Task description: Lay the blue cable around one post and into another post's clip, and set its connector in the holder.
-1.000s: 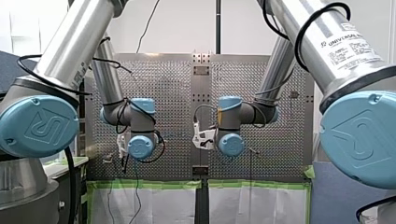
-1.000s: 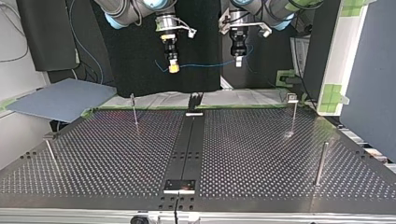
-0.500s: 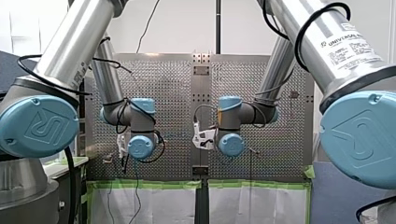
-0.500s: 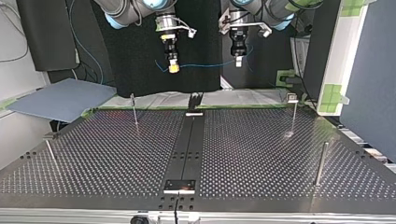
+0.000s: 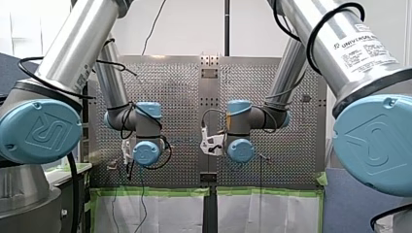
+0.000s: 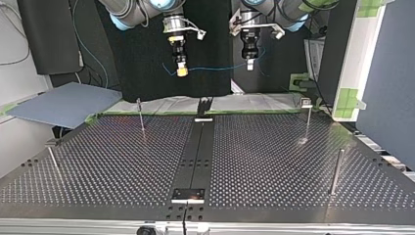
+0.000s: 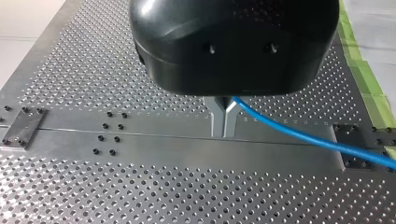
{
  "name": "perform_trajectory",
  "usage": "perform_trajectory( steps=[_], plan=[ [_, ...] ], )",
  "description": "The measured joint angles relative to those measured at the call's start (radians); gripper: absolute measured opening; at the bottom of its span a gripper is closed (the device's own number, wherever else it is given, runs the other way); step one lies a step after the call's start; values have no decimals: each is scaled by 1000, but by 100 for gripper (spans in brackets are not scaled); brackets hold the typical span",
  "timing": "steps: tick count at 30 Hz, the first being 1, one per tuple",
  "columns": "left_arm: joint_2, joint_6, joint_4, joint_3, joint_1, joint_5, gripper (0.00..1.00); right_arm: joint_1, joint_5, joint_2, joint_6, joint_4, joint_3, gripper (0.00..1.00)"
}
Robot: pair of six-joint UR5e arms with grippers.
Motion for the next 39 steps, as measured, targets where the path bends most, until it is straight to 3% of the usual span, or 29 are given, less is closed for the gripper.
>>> perform_trajectory(
  steps=[24,32,39],
  plan=[
    [0,0,-1,0,0,0,0,0,1,1,-1,1,-1,0],
    [0,0,-2,0,0,0,0,6,3,54,-4,27,-7,0],
    [0,0,-2,0,0,0,0,6,3,65,-5,29,-8,0]
  ],
)
